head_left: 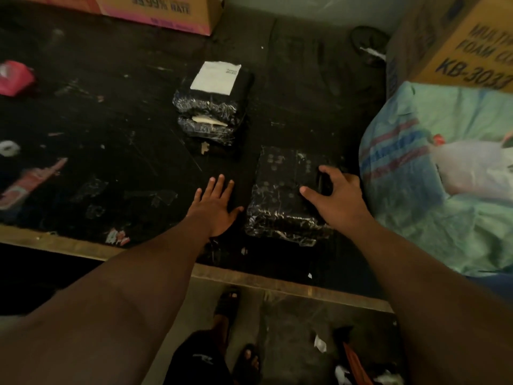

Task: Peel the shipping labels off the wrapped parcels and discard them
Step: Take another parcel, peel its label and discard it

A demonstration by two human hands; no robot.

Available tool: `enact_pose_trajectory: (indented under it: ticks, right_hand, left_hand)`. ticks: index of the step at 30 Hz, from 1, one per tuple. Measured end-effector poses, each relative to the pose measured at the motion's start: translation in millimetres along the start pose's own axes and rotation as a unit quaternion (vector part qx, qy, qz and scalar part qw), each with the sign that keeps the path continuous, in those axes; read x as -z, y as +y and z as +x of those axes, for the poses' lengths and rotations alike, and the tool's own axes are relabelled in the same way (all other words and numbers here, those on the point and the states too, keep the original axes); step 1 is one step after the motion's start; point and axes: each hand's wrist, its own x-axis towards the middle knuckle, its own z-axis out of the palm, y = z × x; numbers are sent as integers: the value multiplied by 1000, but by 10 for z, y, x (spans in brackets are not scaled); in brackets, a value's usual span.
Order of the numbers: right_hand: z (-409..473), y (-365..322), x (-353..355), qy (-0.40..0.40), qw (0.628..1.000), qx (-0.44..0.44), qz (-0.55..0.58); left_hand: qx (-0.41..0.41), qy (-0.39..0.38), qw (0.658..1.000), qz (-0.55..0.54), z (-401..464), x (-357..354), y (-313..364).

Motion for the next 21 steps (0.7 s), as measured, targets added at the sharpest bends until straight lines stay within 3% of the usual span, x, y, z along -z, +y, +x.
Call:
enact_pose_trajectory:
  ticks: [4, 7, 10, 13, 15, 21]
  right_hand:
    - [178, -289, 117, 19, 991, 33, -125]
    - [410, -593, 98, -10, 985, 54, -166]
    - [704, -947, -19, -50, 979, 105, -165]
    - [1054, -1377, -209, -73, 975, 143, -151]
    - [1307, -1672, -348, -79, 973, 156, -149]
    - [1983, -2311, -607, -74, 972, 153, -162]
  left_hand:
    - [-20, -41, 999, -10, 7, 204, -32]
    - [-23, -36, 998, -44, 54, 451, -105]
    - [-25, 88, 995, -40, 113, 797, -277]
    - [-49, 240, 969, -36, 278, 1164, -536]
    - [-45, 284, 956, -62, 444, 1424, -713]
    - [-44, 235, 962, -132, 1013, 1953, -1092]
